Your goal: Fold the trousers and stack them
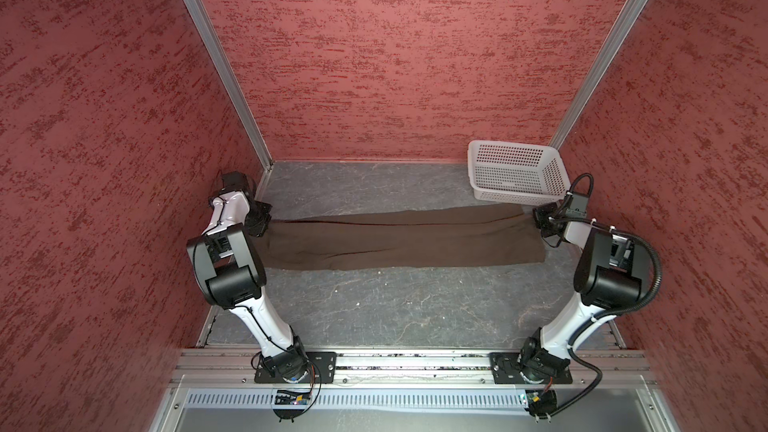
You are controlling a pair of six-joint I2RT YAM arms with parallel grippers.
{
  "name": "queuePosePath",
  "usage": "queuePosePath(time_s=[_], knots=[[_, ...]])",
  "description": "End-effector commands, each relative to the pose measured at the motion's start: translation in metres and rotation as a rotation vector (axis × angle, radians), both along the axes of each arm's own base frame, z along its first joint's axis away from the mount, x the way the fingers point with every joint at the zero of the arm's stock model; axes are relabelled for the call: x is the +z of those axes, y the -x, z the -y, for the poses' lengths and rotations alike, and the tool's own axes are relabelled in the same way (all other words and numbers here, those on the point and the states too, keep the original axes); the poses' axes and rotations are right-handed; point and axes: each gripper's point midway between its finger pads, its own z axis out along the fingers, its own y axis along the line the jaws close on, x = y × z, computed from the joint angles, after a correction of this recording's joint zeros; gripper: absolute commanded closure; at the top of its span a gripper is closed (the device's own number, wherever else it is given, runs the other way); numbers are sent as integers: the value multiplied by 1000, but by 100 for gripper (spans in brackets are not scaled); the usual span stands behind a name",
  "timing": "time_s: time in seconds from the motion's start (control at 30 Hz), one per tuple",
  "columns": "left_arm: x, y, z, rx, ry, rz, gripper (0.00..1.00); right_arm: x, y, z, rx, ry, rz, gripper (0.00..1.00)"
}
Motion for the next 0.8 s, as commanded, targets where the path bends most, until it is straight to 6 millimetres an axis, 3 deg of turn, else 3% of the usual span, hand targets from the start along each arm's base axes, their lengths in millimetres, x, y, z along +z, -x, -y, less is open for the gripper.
queuePosePath(time_s=[0.0,0.13,0.2,0.43,0.47,0.57,0.63,0.77], knots=[[-6,-10,-9,7,-37,7,89,3,-9,15,-46,64,14,82],[-11,-24,-19,-14,-50,-16,90,-11,-1,24,-70,113,-49,82],[-13,-32,-25,-20,-49,-29,93,-17,2,29,-87,125,-80,86],[-18,-58,-33,-33,-36,-36,92,-28,-1,37,-128,123,-113,87],[-18,-62,-33,-38,-28,-28,85,-28,-2,36,-128,116,-109,87],[-17,-72,-28,-63,-16,-15,48,-26,-5,34,-120,102,-91,84],[-13,-79,-23,-84,-12,1,32,-25,-4,33,-114,107,-95,82],[1,-89,-10,-123,-5,31,29,-15,2,28,-82,120,-83,82]])
